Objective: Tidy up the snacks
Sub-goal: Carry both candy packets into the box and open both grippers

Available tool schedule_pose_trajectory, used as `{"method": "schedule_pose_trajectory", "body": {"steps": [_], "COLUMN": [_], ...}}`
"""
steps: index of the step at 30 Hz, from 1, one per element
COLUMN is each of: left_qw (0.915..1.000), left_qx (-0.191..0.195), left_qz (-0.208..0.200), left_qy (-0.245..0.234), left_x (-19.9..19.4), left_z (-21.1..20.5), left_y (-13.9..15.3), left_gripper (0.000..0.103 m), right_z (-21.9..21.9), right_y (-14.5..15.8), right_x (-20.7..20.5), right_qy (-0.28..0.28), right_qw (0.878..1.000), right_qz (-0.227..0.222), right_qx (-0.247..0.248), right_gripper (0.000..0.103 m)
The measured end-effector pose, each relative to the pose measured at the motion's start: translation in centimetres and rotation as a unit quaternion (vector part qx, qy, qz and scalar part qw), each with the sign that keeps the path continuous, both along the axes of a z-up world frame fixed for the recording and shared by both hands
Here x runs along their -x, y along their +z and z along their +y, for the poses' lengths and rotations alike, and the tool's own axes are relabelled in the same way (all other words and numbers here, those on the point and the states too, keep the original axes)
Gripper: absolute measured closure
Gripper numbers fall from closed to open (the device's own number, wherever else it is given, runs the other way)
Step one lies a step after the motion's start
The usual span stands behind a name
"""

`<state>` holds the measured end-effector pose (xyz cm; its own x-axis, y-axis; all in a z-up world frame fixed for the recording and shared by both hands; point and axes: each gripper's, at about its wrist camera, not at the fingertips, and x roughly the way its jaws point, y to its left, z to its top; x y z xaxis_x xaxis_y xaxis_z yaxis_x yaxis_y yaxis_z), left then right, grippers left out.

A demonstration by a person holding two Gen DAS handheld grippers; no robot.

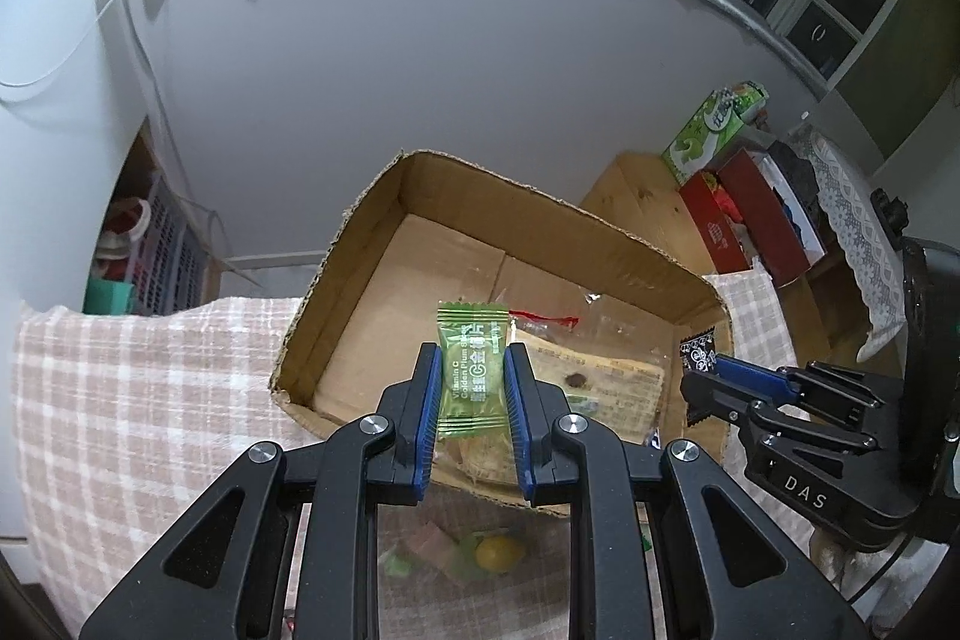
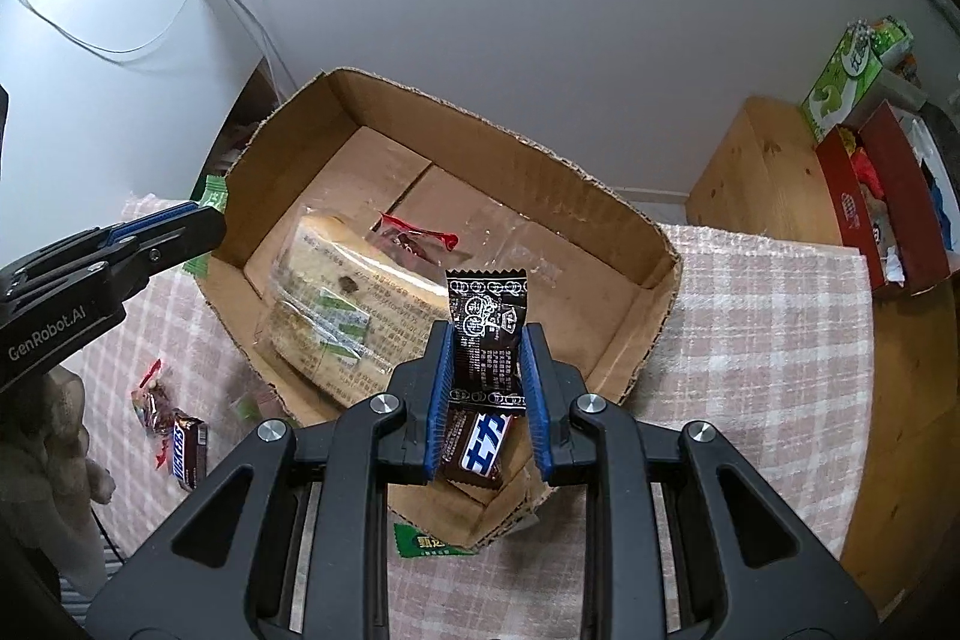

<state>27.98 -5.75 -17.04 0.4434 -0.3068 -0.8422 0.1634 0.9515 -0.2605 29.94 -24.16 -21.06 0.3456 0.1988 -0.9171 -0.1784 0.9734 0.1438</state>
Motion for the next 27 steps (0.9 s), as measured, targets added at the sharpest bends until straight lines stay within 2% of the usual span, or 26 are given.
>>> {"method": "schedule_pose_trajectory", "body": {"steps": [8, 9, 10, 11, 12, 13, 14, 27], "left_qw": [1.0000, 1.0000, 1.0000, 0.9999, 0.9999, 0.9999, 1.0000, 0.9999], "left_qx": [0.001, -0.001, -0.003, -0.005, -0.008, -0.007, -0.002, 0.007], "left_qz": [0.005, 0.005, 0.007, 0.010, 0.009, 0.008, 0.007, -0.010], "left_qy": [0.001, 0.000, 0.000, 0.000, 0.002, 0.005, 0.005, 0.009], "left_x": [-0.7, -0.6, -0.7, -0.7, -0.7, -0.6, -0.6, 1.4], "left_z": [0.0, -0.1, -0.2, -0.3, -0.3, -0.2, -0.1, 1.8], "left_y": [-0.1, -0.1, -0.1, -0.1, 0.0, 0.0, 0.2, 1.9], "left_gripper": [0.083, 0.081, 0.073, 0.066, 0.053, 0.051, 0.051, 0.051], "right_z": [0.1, 0.1, 0.1, 0.1, 0.1, 0.1, 0.1, 0.0], "right_y": [-0.3, -0.2, -0.1, -0.1, 0.0, 0.1, 0.3, 1.9], "right_x": [-0.1, 0.0, 0.0, 0.0, 0.1, 0.2, 0.4, 2.6], "right_qy": [0.003, 0.002, 0.001, 0.000, -0.001, -0.003, -0.003, 0.007], "right_qw": [1.000, 1.000, 1.000, 1.000, 1.000, 1.000, 1.000, 1.000], "right_qz": [0.004, 0.001, 0.001, 0.001, 0.000, -0.005, -0.012, -0.024], "right_qx": [0.001, 0.002, 0.003, 0.005, 0.008, 0.011, 0.012, 0.000], "right_gripper": [0.079, 0.079, 0.076, 0.072, 0.054, 0.037, 0.033, 0.032]}}
